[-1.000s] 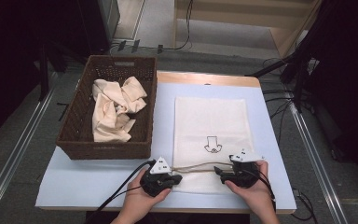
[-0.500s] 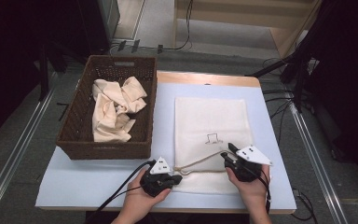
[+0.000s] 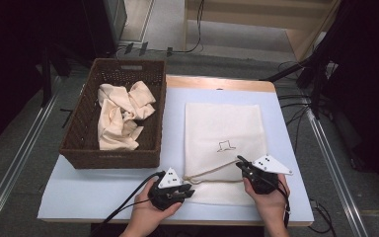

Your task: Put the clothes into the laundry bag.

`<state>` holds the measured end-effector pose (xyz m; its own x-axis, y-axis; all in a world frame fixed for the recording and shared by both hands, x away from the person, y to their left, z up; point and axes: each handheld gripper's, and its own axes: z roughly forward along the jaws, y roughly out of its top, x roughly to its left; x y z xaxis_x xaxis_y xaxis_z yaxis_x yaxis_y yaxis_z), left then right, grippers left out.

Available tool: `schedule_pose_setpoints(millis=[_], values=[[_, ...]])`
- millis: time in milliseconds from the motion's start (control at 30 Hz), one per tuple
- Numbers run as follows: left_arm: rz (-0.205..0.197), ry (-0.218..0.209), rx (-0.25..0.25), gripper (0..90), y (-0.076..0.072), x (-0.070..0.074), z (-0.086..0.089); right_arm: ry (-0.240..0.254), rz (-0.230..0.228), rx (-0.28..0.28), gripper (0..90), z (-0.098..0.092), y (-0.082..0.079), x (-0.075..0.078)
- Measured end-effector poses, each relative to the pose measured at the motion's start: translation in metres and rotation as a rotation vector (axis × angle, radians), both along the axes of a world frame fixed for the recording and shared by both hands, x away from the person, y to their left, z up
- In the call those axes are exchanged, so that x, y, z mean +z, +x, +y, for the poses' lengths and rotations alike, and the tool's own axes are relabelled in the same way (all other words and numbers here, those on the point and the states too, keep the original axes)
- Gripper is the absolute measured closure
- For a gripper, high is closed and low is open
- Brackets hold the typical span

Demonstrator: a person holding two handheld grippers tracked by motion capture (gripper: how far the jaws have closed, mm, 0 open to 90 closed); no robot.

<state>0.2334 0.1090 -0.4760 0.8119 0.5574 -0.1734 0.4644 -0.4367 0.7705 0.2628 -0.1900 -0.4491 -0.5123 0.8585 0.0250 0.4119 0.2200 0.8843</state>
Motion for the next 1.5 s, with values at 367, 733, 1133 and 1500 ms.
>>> schedule_pose_setpoints(millis=[367, 733, 1133, 1500], values=[[-0.148, -0.127, 0.093, 26.9, -0.012, 0.044, 0.024, 0.083, 0.046, -0.032, 87.2, -0.01, -0.002, -0.009], [-0.196, -0.15, 0.195, 0.0, 0.008, 0.104, 0.066, 0.093, 0.044, -0.016, 86.0, -0.01, -0.003, -0.012], [-0.169, -0.105, 0.44, 0.0, 0.076, 0.133, 0.119, 0.091, 0.036, -0.015, 86.0, -0.008, -0.004, -0.011], [-0.045, -0.008, 0.552, 0.0, 0.148, 0.139, 0.139, 0.082, 0.03, -0.011, 85.6, -0.007, -0.004, -0.011]])
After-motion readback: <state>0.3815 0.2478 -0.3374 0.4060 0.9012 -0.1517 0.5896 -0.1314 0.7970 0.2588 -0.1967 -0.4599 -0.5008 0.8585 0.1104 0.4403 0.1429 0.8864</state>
